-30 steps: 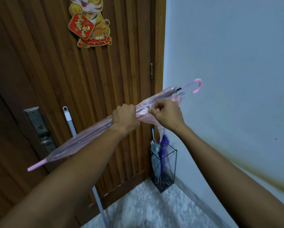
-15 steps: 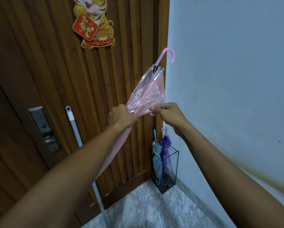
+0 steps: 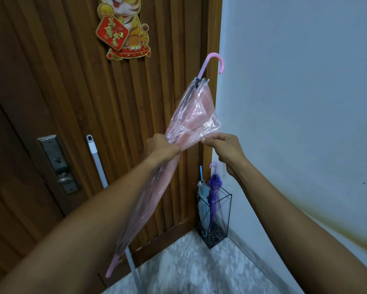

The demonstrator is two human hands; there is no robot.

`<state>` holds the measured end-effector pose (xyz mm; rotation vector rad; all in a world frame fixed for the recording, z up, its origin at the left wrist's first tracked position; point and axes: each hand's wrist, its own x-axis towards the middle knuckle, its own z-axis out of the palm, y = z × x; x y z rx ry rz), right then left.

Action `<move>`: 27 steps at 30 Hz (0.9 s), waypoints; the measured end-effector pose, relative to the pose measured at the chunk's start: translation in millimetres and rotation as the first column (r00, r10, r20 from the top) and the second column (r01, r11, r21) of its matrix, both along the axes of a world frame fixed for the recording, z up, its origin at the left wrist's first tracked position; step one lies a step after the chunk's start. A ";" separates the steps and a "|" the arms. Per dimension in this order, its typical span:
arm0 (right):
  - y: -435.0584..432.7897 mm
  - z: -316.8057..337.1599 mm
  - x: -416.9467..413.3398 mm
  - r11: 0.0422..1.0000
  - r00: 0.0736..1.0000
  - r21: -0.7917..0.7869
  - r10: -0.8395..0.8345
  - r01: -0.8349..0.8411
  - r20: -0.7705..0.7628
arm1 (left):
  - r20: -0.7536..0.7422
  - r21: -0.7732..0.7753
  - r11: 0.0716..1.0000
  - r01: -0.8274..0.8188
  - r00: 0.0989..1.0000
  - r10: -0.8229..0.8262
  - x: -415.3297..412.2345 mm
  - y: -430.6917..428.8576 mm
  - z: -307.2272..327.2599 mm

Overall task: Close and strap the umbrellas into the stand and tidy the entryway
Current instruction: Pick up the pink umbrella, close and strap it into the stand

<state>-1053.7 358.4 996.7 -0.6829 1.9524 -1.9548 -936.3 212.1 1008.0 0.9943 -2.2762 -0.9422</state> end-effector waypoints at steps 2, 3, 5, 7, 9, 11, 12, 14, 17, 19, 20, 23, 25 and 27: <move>-2.9 -7.8 -3.2 0.997 0.996 -0.025 -0.077 0.076 -0.035 | -0.058 0.133 0.986 0.099 0.994 -0.092 1.3 -1.1 -0.2; -4.7 -10.1 -4.6 0.993 0.994 -0.042 -0.109 0.108 -0.021 | -0.088 0.199 0.967 0.159 0.986 -0.143 1.4 -1.2 -2.2; -7.0 -11.4 -5.7 0.991 0.993 -0.077 -0.111 0.114 0.047 | -0.160 0.288 0.916 0.279 0.957 -0.241 3.8 0.4 -7.5; -9.1 -9.5 -3.3 0.995 0.986 -0.092 -0.029 0.045 0.167 | -0.230 0.351 0.851 0.391 0.917 -0.326 5.1 2.7 -10.6; -11.1 -8.6 -4.9 0.986 0.956 -0.122 0.140 -0.111 0.260 | -0.280 0.421 0.778 0.466 0.883 -0.377 5.4 3.8 -11.5; -11.5 -6.1 -7.3 0.928 0.886 -0.206 0.361 -0.310 0.292 | -0.307 0.521 0.688 0.506 0.863 -0.402 7.4 8.0 -8.8; -12.2 -5.7 -8.7 0.888 0.842 -0.255 0.448 -0.382 0.300 | -0.312 0.577 0.638 0.510 0.859 -0.405 9.1 10.4 -6.2; -10.4 -2.4 -10.4 0.830 0.782 -0.325 0.546 -0.454 0.301 | -0.341 0.646 0.550 0.529 0.845 -0.412 11.1 13.3 -2.0; -8.7 2.4 -12.6 0.801 0.767 -0.350 0.582 -0.485 0.270 | -0.410 0.682 0.455 0.572 0.815 -0.410 14.2 14.6 1.2; -8.3 5.2 -13.1 0.796 0.773 -0.351 0.586 -0.493 0.243 | -0.439 0.686 0.414 0.598 0.794 -0.419 16.9 16.7 1.6; -8.2 7.3 -12.9 0.801 0.783 -0.343 0.578 -0.491 0.228 | -0.446 0.690 0.401 0.603 0.790 -0.421 17.6 17.1 1.0; -11.8 10.8 -15.4 0.860 0.859 -0.262 0.485 -0.437 0.161 | -0.443 0.707 0.385 0.594 0.795 -0.413 17.2 10.7 -2.1; -14.6 11.7 -15.9 0.916 0.920 -0.160 0.383 -0.368 0.078 | -0.405 0.668 0.470 0.578 0.811 -0.421 16.5 2.7 -5.0; -16.3 10.4 -15.3 0.961 0.961 -0.047 0.270 -0.272 -0.054 | -0.373 0.596 0.573 0.563 0.825 -0.424 13.6 -1.8 -9.5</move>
